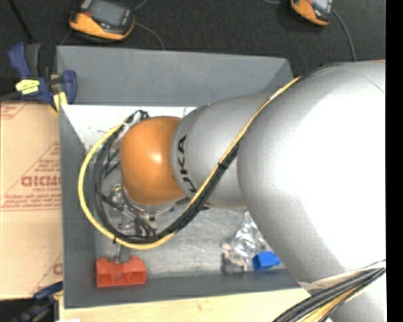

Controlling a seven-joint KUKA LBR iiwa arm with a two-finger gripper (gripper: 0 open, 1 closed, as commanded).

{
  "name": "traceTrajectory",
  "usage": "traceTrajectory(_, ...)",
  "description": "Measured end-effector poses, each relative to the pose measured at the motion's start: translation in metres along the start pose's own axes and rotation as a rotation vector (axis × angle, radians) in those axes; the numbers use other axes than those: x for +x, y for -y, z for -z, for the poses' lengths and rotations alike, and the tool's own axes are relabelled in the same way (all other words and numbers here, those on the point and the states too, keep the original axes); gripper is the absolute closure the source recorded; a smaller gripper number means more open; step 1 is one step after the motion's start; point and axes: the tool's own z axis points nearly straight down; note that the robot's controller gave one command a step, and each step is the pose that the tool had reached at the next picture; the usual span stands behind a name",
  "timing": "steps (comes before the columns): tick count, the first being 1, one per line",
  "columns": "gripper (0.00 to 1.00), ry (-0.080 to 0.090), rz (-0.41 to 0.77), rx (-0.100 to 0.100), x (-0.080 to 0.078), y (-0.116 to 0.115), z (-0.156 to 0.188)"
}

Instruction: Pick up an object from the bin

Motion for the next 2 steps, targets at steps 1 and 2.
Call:
traceTrajectory(1,0.0,-0.002,0.354,0.008,0.002,0.077,-0.009)
traceTrajectory(2,0.0,0.006,0.542,0.005,-0.061,0.05,0.03)
